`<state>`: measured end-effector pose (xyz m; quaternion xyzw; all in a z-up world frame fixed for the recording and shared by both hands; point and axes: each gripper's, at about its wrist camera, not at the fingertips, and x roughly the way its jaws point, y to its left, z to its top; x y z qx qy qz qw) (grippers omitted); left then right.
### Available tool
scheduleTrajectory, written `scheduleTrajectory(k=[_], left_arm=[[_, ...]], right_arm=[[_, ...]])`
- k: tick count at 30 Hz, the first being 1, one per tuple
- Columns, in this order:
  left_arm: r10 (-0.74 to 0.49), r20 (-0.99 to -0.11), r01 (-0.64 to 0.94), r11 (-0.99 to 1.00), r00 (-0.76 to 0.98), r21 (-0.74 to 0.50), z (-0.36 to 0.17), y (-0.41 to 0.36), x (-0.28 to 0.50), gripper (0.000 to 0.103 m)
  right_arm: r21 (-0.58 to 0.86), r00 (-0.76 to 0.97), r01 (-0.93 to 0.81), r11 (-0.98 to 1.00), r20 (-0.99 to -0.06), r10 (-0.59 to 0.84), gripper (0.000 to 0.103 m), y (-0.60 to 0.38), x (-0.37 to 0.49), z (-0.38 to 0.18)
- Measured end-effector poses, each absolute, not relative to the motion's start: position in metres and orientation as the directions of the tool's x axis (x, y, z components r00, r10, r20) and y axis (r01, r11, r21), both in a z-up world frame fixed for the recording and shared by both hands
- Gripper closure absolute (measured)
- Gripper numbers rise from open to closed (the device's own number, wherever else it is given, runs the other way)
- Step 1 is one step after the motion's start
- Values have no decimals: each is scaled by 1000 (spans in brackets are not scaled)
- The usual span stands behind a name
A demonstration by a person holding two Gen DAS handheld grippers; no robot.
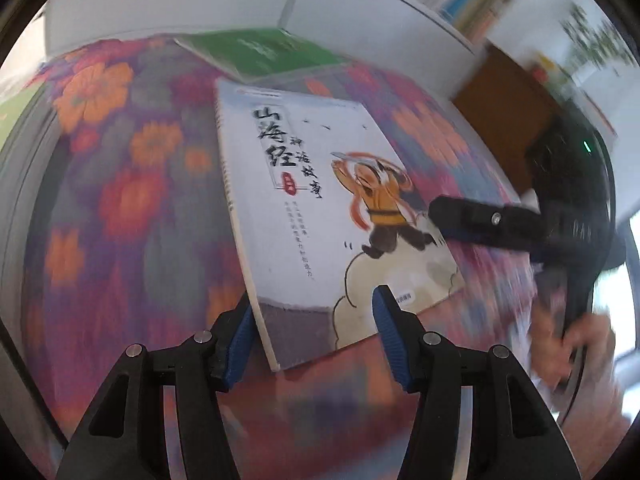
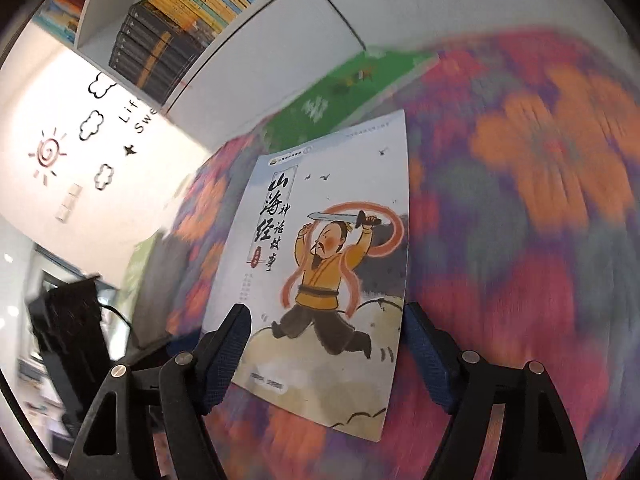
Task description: Organize books
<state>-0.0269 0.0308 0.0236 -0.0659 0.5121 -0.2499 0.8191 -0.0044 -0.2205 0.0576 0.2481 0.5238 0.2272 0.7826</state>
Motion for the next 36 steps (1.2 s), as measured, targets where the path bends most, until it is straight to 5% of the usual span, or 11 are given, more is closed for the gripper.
scheduleTrajectory(k=[3,6,10,17,20,24,36], left_arm=[[-483,-817,347,859,313,-375,25,45,-36,51],[-539,-797,298,835,271,-463,21,60,-13,54],[-582,-778,232,811,235,-537,14,72,16,65],[-579,-783,212,814,225,-541,11,68,31,80],[-587,-778,198,809,223,-554,10,70,35,80],[-558,-796,202,829,235,-521,12,66,34,81],[-489,-837,255,866,246,-431,28,54,28,82]], right_arm=[[707,246,-91,702,-667,703,27,-227,-34,52],[742,230,-33,670,-646,727,49,-243,-32,43],[808,205,29,588,-581,788,60,-254,-7,28],[777,184,-44,628,-612,769,65,-238,27,29],[742,198,-62,667,-646,737,88,-238,34,27],[801,189,-20,599,-585,789,92,-255,31,14],[704,181,-150,694,-671,720,88,-234,12,46]])
